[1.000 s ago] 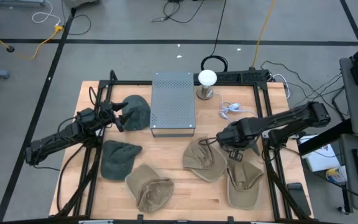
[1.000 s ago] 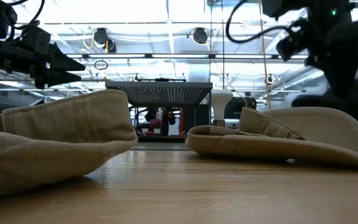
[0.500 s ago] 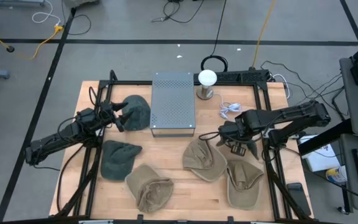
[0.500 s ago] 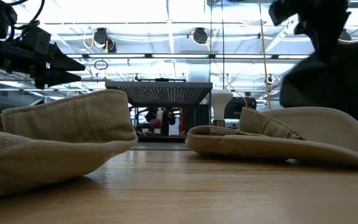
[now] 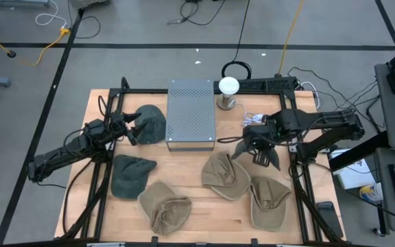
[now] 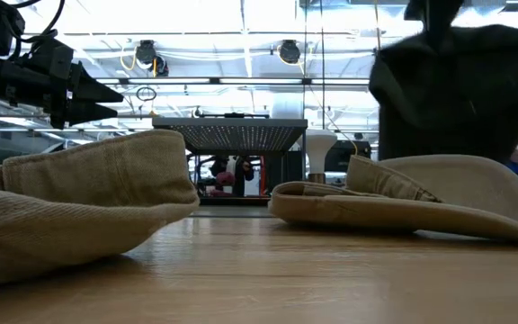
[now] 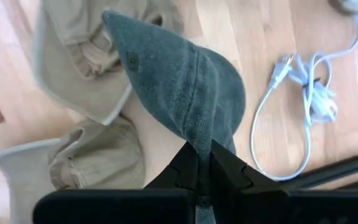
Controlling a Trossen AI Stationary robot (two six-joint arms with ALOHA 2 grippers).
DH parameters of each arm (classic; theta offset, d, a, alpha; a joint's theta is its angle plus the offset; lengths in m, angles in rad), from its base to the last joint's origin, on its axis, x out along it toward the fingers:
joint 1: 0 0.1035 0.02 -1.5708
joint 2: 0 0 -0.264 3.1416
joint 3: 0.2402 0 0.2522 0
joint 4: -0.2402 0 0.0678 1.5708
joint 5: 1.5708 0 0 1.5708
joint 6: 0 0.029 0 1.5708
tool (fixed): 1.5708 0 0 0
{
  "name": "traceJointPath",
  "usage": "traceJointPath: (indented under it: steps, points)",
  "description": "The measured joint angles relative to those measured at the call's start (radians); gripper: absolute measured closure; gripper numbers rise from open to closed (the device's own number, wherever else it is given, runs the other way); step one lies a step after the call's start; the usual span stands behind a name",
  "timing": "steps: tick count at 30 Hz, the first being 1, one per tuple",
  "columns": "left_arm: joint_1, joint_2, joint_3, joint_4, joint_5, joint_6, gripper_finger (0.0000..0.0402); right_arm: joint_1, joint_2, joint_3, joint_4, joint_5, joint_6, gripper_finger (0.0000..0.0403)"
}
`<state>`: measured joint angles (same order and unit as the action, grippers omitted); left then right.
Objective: Pick & Place hat
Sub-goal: Put the right black cap on the shelf
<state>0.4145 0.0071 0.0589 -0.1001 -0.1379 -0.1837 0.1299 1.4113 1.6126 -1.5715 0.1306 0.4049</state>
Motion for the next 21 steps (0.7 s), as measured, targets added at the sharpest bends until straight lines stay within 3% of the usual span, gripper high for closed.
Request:
traceJointPath:
  steps: [21]
  points:
    - [0.000, 0.000, 0.000, 0.000, 0.000, 0.000, 0.0107, 0.000, 0.000, 0.198, 0.000, 0.004, -0.029, 0.0394]
